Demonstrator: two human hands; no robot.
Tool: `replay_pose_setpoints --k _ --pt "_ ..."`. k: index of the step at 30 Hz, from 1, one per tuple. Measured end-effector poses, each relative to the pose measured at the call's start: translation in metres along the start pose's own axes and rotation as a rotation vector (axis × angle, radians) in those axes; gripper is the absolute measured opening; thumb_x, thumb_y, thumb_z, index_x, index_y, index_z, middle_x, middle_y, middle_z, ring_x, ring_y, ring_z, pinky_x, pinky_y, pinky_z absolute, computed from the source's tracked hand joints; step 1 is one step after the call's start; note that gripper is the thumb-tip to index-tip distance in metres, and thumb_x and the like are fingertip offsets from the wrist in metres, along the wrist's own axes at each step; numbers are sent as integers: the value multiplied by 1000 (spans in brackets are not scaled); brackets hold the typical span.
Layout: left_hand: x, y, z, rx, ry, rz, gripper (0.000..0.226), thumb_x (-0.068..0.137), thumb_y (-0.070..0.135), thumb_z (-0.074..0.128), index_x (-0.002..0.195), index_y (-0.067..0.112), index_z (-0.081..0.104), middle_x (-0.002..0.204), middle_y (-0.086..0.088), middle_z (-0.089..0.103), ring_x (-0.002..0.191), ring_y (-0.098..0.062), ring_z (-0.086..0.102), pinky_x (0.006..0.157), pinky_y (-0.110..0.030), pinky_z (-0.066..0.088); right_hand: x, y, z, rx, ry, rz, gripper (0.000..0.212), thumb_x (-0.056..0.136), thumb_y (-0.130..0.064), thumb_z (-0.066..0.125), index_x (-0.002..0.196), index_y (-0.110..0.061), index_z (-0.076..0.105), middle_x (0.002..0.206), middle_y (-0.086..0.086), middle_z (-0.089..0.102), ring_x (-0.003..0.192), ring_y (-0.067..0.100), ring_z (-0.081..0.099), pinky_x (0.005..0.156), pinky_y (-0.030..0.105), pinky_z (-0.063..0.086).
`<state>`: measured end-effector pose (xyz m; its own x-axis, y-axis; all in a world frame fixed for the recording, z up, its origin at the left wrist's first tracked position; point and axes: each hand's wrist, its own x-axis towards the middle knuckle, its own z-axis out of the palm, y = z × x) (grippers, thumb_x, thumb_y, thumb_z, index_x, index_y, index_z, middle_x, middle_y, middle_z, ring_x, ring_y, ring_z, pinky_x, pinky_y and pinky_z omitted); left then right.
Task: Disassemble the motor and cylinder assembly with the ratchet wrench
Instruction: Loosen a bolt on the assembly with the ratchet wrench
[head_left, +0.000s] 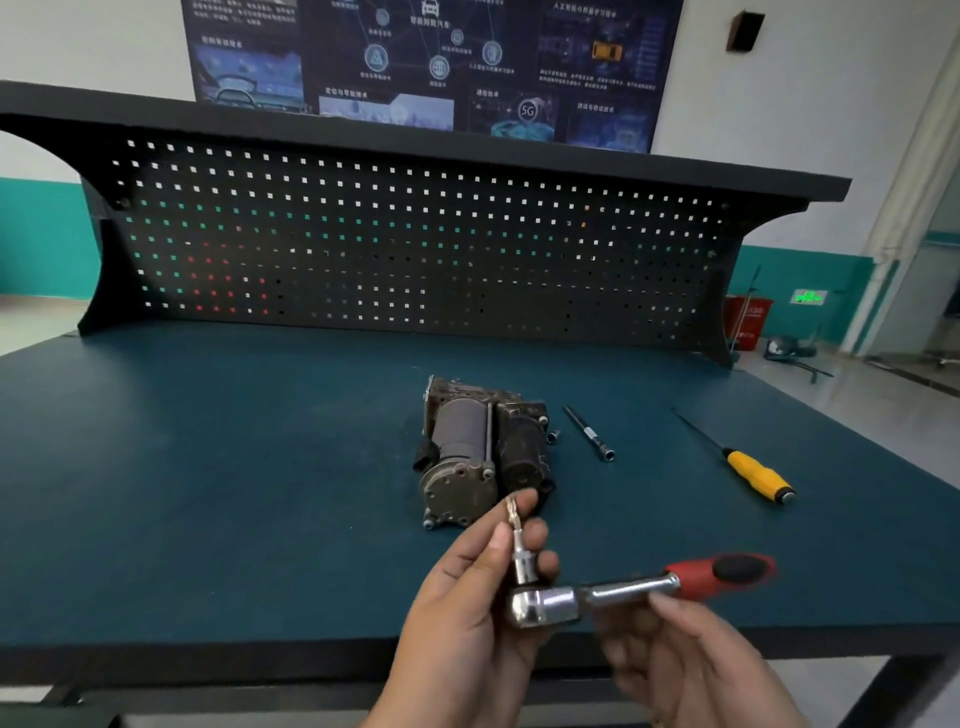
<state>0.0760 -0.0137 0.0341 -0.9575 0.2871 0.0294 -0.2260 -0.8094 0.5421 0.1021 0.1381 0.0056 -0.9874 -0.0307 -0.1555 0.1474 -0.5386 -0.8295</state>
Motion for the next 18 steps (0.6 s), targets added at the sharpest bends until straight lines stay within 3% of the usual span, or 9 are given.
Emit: replay_pose_setpoints --k 1,2,4,6,8,10,11,14,18 --pt "-1 1 -5 -33 8 -19 26 77 11 53 76 8 78 59 -4 59 43 -10 55 46 -30 55 -8 -1 -9 -81 119 91 40 82 -20 75 64 15 64 92 20 65 49 11 61 61 23 48" --pt "-1 2 -10 -60 14 -30 18 74 14 62 77 6 78 58 -4 57 41 -9 52 52 -37 57 -10 -1 -12 -359 83 136 32 97 -7 52 73 13 62 111 16 58 64 1 62 70 11 42" --pt "-2 4 -18 -59 6 -36 45 44 22 93 82 3 77 57 -4 54 39 -9 47 61 -44 59 -13 -10 -18 -656 -98 51 17 99 -6 47 91 -9 62 119 3 56 100 6 59 88 10 36" --pt "-3 3 -28 -64 26 -43 76 14 18 98 84 0 76 56 -5 52 37 -9 46 60 -44 59 -21 -14 -22 -814 -291 -247 23 97 -20 56 76 -20 67 100 -10 65 97 3 60 90 20 43" --pt "-3 1 -32 -51 25 -61 80 9 16 97 84 -3 75 55 -6 51 36 -10 45 57 -42 58 -18 -13 -6 -1140 -280 -468 20 93 -47 55 85 -33 66 99 -18 65 91 -9 59 82 11 45" --pt "-1 -1 -35 -69 35 -79 80 10 14 97 84 -4 75 55 -7 50 36 -10 44 55 -40 57 -12 -1 -5 -1406 -158 -813 26 81 -61 57 105 -54 51 117 -33 53 105 -14 51 85 0 34" --pt "0 -2 -37 -87 40 -87 76 14 13 97 84 -5 75 55 -7 50 37 -11 44 54 -39 57 -7 3 8 -1558 -104 -817 35 80 -63 54 112 -60 42 124 -38 46 113 -14 44 90 -1 27" --pt "4 -2 -38 -67 59 -104 27 59 14 78 80 -3 76 56 -7 50 38 -10 45 53 -36 57 6 7 22 -1918 -193 -469 35 90 -64 39 120 -46 39 125 -23 51 117 -3 44 89 9 28" --pt "14 -1 -47 -8 103 -95 29 72 8 49 77 -5 75 58 -8 55 40 -10 48 54 -33 57 19 6 22 -1816 -284 -482 46 89 -66 37 124 -38 42 122 -13 57 114 1 50 89 17 39"
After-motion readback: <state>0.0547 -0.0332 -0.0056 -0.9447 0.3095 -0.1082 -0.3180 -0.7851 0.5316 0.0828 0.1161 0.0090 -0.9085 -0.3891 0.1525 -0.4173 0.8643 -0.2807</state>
